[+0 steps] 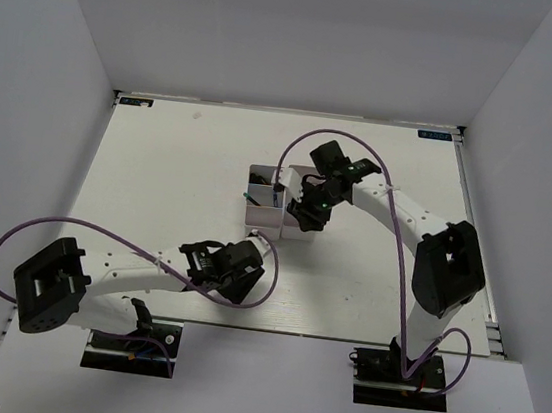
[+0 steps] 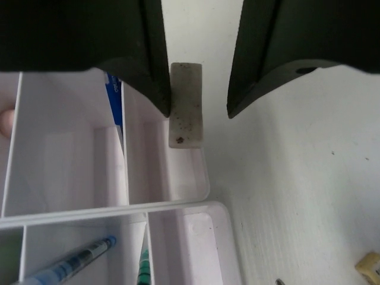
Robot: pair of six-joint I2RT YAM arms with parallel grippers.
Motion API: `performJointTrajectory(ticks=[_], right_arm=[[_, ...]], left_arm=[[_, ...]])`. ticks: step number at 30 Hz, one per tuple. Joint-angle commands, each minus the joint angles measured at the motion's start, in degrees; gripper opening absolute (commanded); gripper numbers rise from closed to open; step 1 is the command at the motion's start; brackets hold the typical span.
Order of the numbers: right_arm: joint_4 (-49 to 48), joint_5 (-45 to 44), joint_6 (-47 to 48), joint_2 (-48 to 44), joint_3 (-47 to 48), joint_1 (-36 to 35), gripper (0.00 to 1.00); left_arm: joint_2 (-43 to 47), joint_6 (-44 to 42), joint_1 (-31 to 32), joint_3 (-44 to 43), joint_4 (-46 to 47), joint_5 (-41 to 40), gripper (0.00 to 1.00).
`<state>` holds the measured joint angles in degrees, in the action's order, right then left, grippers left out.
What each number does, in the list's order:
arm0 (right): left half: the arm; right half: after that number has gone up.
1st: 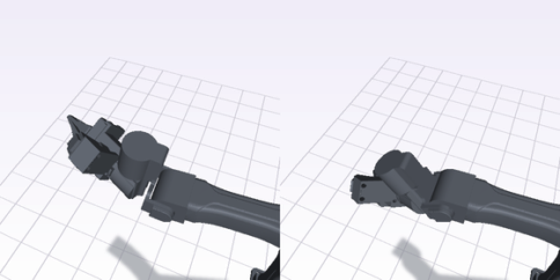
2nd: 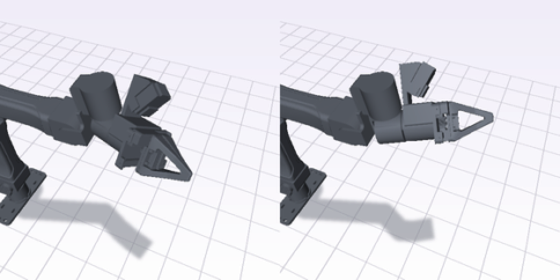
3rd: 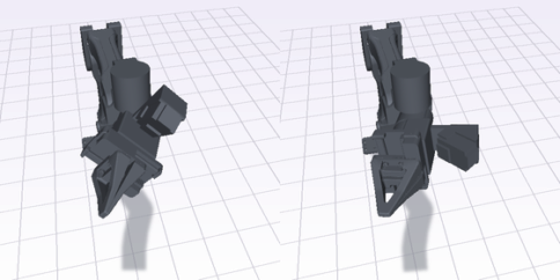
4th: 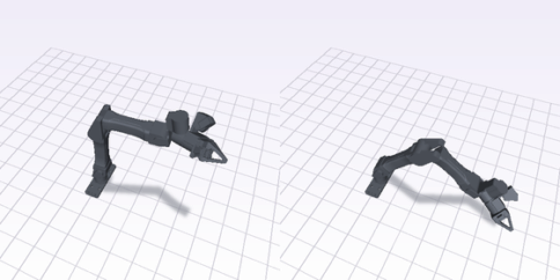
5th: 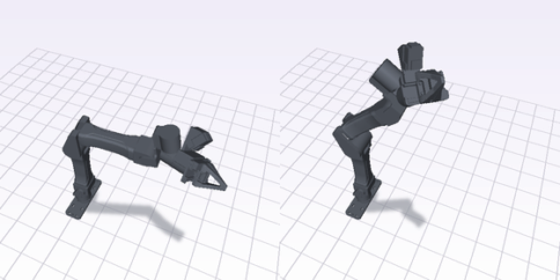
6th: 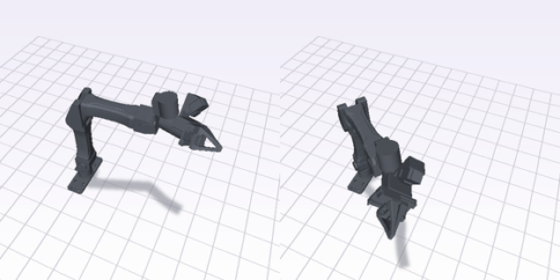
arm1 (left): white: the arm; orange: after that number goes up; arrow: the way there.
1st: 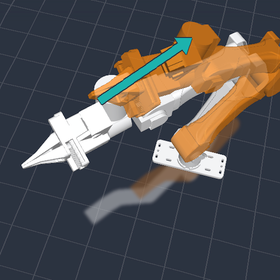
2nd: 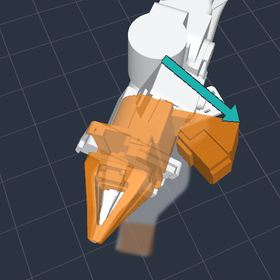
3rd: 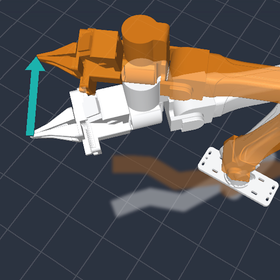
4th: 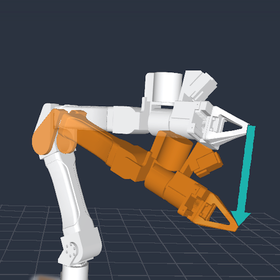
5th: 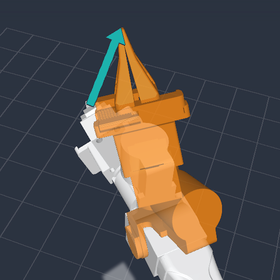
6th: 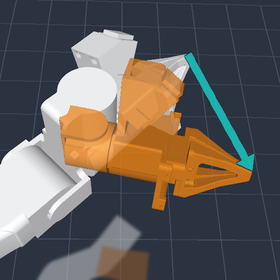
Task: Sort the stationery into containers
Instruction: Place the stationery in the storage box.
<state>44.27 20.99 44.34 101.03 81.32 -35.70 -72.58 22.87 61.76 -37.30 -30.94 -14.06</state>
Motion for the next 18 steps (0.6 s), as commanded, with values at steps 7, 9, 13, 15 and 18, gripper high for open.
performJointTrajectory(ticks=[7,9,13,15,18], right_arm=[[-1.5,-1.4,-3.3,-1.5,3.0,-1.6,0.53],[-1.1,-1.8,-4.2,-2.0,3.1,-1.6,0.53],[-2.8,-4.3,-4.7,-2.9,2.4,-1.5,0.51],[-3.7,-5.3,-5.2,-2.9,2.4,-1.6,0.50],[-4.1,-5.6,-6.4,-4.4,2.4,-1.2,0.48]], left_arm=[[0.4,-6.7,1.0,1.0,5.3,1.7,0.68],[0.0,-7.6,1.0,1.1,6.2,2.5,0.68],[-1.5,-8.8,1.0,1.1,7.7,3.5,0.68],[-2.2,-9.4,0.9,0.7,7.9,3.5,0.68],[-3.5,-10.3,1.0,0.6,8.8,3.4,0.66]])
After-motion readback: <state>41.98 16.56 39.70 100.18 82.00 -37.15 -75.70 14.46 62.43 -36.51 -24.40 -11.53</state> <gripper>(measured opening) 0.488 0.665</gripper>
